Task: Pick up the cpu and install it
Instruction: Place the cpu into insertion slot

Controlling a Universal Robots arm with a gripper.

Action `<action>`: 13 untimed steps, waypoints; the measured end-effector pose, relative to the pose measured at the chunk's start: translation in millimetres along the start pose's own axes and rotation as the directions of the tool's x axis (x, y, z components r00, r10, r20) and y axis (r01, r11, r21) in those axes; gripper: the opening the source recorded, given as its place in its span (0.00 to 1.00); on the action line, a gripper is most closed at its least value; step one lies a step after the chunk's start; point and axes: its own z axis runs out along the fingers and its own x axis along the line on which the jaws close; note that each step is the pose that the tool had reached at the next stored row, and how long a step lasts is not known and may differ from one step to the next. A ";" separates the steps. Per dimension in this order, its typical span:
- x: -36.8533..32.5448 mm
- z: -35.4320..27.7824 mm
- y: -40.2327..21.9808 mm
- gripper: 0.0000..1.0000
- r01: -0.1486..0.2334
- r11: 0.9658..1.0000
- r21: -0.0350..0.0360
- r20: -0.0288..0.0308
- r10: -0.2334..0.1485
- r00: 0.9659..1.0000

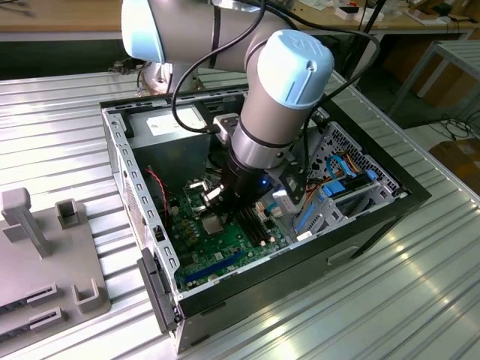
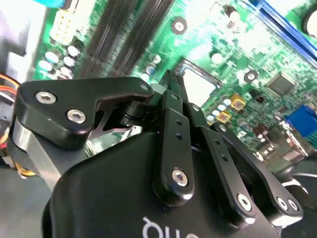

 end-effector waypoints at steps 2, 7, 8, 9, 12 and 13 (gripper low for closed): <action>5.6 0.1 0.2 0.11 0.000 1.000 0.000 0.002 0.000 1.000; 11.6 0.5 0.5 0.11 0.000 1.000 0.000 0.002 0.000 1.000; 12.6 0.7 0.5 0.11 0.000 1.000 0.000 0.002 0.000 1.000; 13.5 0.8 0.5 0.11 0.000 1.000 0.000 0.002 0.000 1.000; 14.7 3.3 0.4 0.11 0.000 1.000 0.000 0.002 0.000 1.000; 14.7 5.6 0.3 0.11 0.000 1.000 0.000 0.002 0.000 1.000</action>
